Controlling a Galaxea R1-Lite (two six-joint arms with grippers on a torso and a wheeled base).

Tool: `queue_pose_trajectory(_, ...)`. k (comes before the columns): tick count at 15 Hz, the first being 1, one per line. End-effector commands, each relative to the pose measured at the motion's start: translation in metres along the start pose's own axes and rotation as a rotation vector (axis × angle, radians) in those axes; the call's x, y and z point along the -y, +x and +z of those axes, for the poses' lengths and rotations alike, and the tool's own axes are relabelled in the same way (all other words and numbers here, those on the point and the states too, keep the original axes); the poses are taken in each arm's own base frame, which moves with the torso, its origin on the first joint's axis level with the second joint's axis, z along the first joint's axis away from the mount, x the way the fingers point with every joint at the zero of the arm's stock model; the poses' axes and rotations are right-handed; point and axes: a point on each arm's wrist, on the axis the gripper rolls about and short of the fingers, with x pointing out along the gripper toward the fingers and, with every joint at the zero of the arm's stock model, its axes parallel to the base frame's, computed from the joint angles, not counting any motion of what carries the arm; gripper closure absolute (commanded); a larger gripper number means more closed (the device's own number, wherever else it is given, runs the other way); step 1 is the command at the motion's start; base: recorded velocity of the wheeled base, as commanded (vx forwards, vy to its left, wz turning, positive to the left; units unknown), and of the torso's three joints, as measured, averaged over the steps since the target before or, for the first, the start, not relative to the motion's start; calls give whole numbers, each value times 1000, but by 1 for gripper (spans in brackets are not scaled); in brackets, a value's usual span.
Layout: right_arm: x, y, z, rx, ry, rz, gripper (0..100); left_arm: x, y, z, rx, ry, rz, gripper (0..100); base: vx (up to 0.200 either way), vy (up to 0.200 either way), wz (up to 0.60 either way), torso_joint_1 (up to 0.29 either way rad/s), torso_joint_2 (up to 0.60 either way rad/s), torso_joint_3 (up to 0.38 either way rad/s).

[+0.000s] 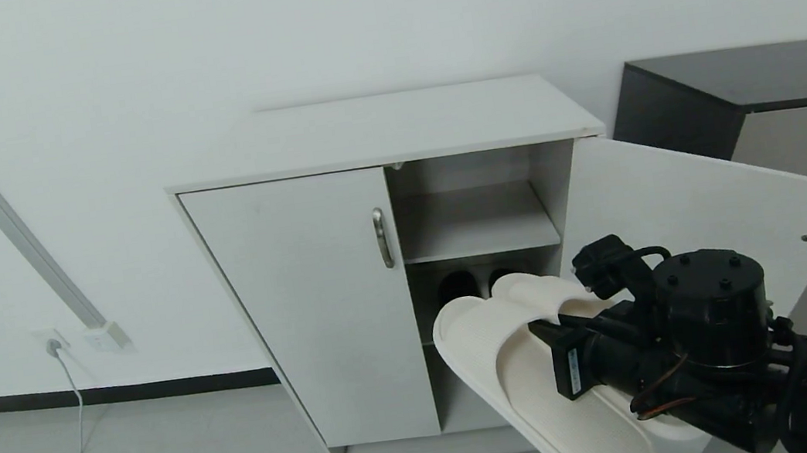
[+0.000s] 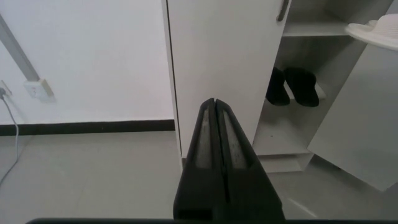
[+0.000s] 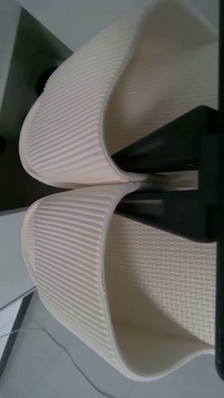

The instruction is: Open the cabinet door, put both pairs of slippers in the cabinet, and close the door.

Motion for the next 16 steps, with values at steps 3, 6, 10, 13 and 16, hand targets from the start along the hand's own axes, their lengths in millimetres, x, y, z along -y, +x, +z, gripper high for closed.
queue_pose_trajectory(3, 0, 0, -1, -5, -3, 1, 100, 0, 0, 0, -1, 0, 0, 100, 0, 0, 0, -147, 469, 321)
queue_pose_trajectory(6, -1, -1, -3, -11, -18, 2, 100, 0, 0, 0, -1, -2, 0, 100, 0, 0, 0, -124, 466, 341)
queue_pose_trajectory(10, -3, -3, -7, -21, -30, 11, 100, 0, 0, 0, -3, 0, 0, 100, 0, 0, 0, -87, 454, 364)
queue_pose_trajectory(13, -3, -3, -7, -22, -31, 10, 100, 0, 0, 0, -3, 0, 0, 100, 0, 0, 0, -35, 439, 395)
queue_pose_trajectory(16, -3, -3, -8, -27, -32, 10, 100, 0, 0, 0, -3, 0, 0, 100, 0, 0, 0, -6, 178, 178)
